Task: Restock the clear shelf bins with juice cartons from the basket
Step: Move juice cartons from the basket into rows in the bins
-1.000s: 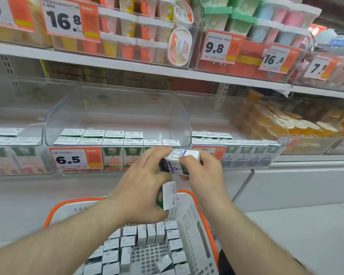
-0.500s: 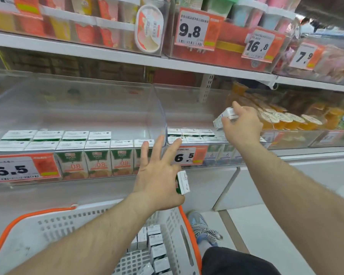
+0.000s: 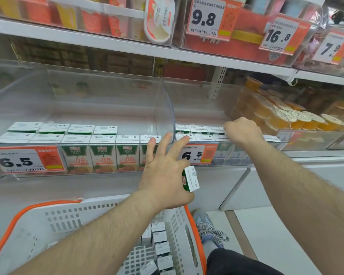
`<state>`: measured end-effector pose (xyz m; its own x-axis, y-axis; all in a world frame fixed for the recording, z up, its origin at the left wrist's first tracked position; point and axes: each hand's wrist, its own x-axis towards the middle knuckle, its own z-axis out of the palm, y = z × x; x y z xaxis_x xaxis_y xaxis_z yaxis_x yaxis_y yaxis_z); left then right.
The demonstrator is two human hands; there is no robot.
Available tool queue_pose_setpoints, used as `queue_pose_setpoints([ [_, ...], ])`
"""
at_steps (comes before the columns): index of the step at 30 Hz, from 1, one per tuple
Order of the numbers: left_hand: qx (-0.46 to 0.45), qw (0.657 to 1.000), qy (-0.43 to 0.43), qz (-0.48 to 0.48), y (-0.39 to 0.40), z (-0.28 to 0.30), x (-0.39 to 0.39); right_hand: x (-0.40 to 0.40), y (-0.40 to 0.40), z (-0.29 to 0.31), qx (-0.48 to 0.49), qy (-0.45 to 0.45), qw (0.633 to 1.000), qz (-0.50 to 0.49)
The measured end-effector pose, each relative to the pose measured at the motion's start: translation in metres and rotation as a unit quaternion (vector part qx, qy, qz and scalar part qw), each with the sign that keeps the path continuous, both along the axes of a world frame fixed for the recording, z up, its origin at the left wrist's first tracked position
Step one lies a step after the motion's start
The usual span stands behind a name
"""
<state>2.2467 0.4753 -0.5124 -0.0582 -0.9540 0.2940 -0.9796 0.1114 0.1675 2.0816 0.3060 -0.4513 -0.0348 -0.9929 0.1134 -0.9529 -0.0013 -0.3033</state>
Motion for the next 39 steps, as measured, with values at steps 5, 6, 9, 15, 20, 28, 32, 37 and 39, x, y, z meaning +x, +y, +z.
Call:
queue_pose_setpoints([
  [5, 0.016, 1.0, 0.02, -0.002, 0.002, 0.002, -0.001, 0.005, 0.001, -0.001, 0.025, 0.081, 0.996, 0.001],
  [6, 0.019, 0.999, 0.025, -0.004, 0.002, 0.003, -0.001, 0.005, 0.002, 0.001, 0.043, 0.099, 0.994, -0.002],
  [9, 0.018, 0.999, 0.043, -0.019, 0.005, 0.007, 0.001, 0.009, 0.008, 0.003, 0.091, 0.153, 0.984, 0.001],
  [15, -0.06, 0.951, 0.301, -0.046, 0.041, 0.009, 0.016, 0.035, 0.088, 0.009, -0.25, -0.081, 0.958, 0.116],
  [20, 0.083, 0.805, 0.587, 0.019, 0.079, 0.034, 0.036, 0.074, 0.168, 0.02, 0.087, -0.44, 0.875, 0.183],
  [28, 0.228, 0.779, 0.584, 0.011, 0.111, 0.046, 0.092, 0.122, 0.223, 0.029, 0.285, -0.321, 0.863, 0.265],
  [32, 0.269, 0.733, 0.624, -0.022, 0.125, 0.053, 0.124, 0.141, 0.226, 0.025, 0.28, -0.37, 0.854, 0.233],
  [37, 0.24, 0.697, 0.675, -0.019, 0.14, 0.054, 0.165, 0.159, 0.225, 0.01, 0.333, -0.498, 0.764, 0.239],
  [39, 0.211, 0.69, 0.693, -0.009, 0.144, 0.054, 0.177, 0.166, 0.224, 0.009, 0.356, -0.521, 0.728, 0.27],
])
